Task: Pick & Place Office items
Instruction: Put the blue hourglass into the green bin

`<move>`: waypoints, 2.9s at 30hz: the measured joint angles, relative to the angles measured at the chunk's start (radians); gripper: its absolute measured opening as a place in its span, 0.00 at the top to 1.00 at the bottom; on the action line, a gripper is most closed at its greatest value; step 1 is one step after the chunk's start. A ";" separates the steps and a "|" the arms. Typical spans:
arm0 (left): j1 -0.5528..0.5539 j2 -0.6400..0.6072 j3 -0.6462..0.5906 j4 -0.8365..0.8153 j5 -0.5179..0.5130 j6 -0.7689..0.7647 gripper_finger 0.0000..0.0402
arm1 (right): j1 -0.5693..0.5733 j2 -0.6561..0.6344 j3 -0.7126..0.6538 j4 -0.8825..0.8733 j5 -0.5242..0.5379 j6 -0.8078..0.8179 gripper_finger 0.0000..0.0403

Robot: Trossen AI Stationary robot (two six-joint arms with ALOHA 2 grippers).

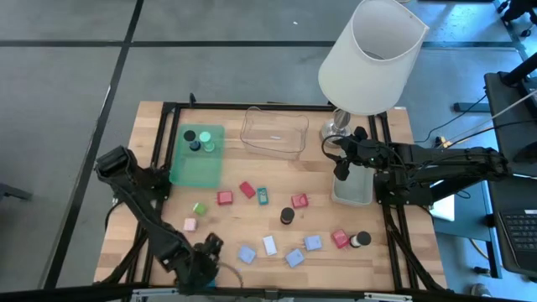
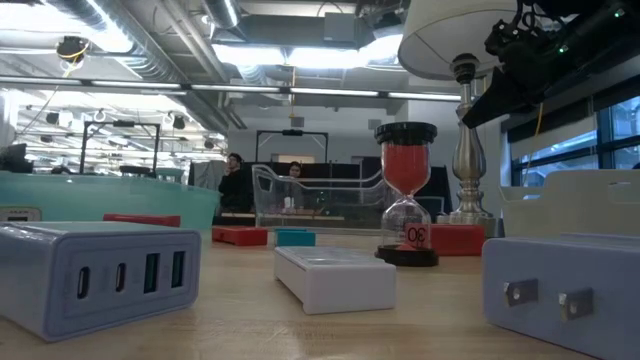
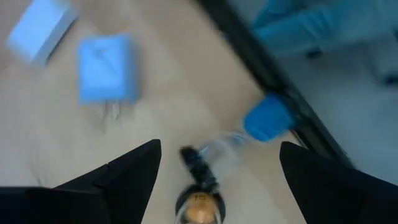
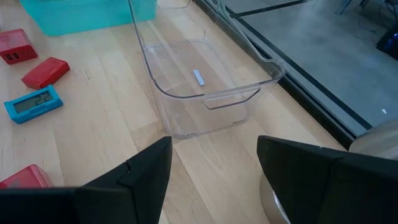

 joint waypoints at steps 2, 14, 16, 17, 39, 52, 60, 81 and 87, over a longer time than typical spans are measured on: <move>-0.022 0.002 0.000 0.041 -0.008 0.114 0.19 | 0.000 0.000 0.000 0.000 0.000 0.000 0.40; -0.034 0.111 0.000 0.165 0.108 0.313 0.19 | 0.000 0.000 0.000 0.000 0.000 0.000 0.40; -0.034 0.137 0.000 0.168 0.134 0.358 0.19 | 0.000 0.000 0.000 0.000 0.000 0.000 0.40; -0.034 0.148 0.000 0.168 0.143 0.386 0.19 | 0.000 0.000 0.000 0.000 0.000 0.000 0.40; 0.007 0.230 0.002 0.128 0.157 0.531 0.40 | 0.000 0.000 0.000 0.000 0.000 0.000 0.40; 0.010 0.216 -0.002 0.138 0.013 0.431 0.58 | 0.000 0.000 0.000 0.000 0.000 0.000 0.40; 0.032 0.085 -0.003 0.171 -0.427 0.424 0.57 | 0.000 0.000 0.000 0.000 0.000 0.000 0.40; 0.404 -0.069 -0.002 0.302 -0.643 0.023 0.58 | -0.002 0.000 0.000 0.018 0.027 -0.120 0.40; 0.473 -0.069 -0.003 0.317 -0.561 0.004 0.58 | -0.002 0.000 0.000 0.041 0.018 0.123 0.40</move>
